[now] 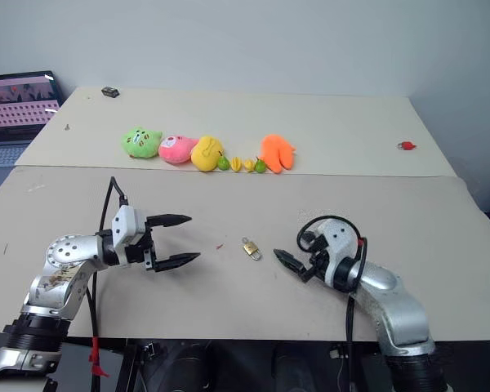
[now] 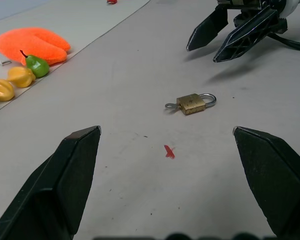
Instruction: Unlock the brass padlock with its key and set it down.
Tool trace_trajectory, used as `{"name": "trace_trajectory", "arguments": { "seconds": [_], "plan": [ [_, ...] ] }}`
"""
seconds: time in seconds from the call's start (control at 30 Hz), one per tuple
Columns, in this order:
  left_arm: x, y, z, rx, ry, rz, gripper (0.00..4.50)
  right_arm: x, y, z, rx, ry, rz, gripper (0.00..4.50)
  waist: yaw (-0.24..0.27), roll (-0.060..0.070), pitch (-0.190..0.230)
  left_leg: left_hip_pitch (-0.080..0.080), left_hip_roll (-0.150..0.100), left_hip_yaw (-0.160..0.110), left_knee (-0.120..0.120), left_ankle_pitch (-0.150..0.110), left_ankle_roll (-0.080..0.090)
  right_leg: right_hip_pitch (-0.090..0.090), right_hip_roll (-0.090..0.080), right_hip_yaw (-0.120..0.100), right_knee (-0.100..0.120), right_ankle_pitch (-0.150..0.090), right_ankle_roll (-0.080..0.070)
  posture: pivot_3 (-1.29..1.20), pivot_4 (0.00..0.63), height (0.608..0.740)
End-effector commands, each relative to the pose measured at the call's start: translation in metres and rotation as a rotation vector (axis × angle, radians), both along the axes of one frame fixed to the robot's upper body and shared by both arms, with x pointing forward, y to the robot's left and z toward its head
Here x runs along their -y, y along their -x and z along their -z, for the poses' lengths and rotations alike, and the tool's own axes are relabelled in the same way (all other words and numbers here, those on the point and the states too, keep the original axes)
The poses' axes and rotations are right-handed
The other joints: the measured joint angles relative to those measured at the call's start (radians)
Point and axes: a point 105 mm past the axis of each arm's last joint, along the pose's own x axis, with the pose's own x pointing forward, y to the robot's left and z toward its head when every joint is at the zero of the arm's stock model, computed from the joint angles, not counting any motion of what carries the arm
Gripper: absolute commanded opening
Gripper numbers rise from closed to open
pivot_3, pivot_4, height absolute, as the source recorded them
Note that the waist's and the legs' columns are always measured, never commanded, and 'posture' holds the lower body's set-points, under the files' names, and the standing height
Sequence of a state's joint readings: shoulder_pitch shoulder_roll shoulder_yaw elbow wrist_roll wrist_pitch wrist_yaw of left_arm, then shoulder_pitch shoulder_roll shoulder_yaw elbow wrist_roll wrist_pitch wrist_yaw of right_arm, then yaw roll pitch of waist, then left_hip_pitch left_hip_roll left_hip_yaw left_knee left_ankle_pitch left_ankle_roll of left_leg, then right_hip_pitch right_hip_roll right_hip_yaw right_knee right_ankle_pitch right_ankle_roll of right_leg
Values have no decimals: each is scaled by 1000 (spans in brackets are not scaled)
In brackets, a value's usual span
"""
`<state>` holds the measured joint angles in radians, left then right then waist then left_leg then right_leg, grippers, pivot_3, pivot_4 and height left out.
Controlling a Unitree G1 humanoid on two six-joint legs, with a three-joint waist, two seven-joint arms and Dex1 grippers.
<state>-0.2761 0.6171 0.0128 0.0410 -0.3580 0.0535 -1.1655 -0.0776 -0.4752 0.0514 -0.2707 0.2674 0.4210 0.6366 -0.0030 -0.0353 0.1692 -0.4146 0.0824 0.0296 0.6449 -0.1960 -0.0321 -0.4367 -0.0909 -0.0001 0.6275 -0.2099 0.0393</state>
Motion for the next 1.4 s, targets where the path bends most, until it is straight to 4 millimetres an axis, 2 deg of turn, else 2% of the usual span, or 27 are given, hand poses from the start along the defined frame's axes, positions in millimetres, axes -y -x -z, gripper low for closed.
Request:
{"name": "trace_trajectory", "arguments": {
  "seconds": [0.03, 0.23, 0.33, 0.43, 0.57, 0.73, 0.9, 1.1, 1.4],
  "plan": [
    [2, -2, -10, 28, 19, 11, 4500, -7, 7, 1, 153, 117, -76, 4492, 0, 0, 0, 0, 0, 0, 0, 0, 0, 0, 0, 0, 0, 0, 0, 0, 150, 722],
    [1, -2, -13, 19, 21, 9, 4500, -9, 2, -4, 193, 70, -54, 4492, 0, 0, 0, 0, 0, 0, 0, 0, 0, 0, 1, 1, 0, 0, 0, 0, 150, 722],
    [2, -1, -12, 8, 17, 17, 4500, -20, 1, -17, 205, -14, -57, 4492, -1, 0, 0, 0, 0, 0, 0, 0, 0, 0, 1, 1, 1, 0, 0, 0, 150, 722],
    [1, -2, -12, -6, 21, 16, 4500, -28, 3, -34, 231, -78, -78, 4492, 0, 0, 0, 0, 0, 0, 0, 0, 0, 0, 1, 1, 1, 0, 0, 0, 150, 722],
    [1, -3, -12, -20, 23, 19, 4500, -30, 13, -36, 151, -167, -106, 4492, 3, 0, 0, 0, 0, 0, 1, 0, 0, 0, 1, 1, 1, 0, 0, 0, 150, 722],
    [3, -6, -13, -34, 31, 23, 4500, -36, 26, -24, 139, -82, -158, 4492, 9, 0, 0, 0, 0, 0, 1, 0, 0, 0, 1, 1, 1, 0, 0, 0, 150, 722],
    [5, -7, -14, -46, 36, 33, 4500, -46, 23, -11, 155, -16, -161, 4492, 5, 0, 0, 1, 0, 0, 1, 0, 0, 0, 1, 2, 2, 0, 0, 0, 150, 722],
    [6, -4, -13, -60, 31, 43, 4500, -61, 20, -4, 172, -18, -142, 4492, 5, 0, 0, 0, 0, 0, 1, 0, 0, 0, 1, 2, 1, 0, 0, 0, 150, 722],
    [7, -5, -18, -60, 39, 42, 4500, -68, 5, 5, 197, 3, -81, 4492, 5, 0, 0, 0, 0, 0, 1, 0, 0, 0, 2, 3, 2, 0, 0, 0, 150, 722]
  ]
}}
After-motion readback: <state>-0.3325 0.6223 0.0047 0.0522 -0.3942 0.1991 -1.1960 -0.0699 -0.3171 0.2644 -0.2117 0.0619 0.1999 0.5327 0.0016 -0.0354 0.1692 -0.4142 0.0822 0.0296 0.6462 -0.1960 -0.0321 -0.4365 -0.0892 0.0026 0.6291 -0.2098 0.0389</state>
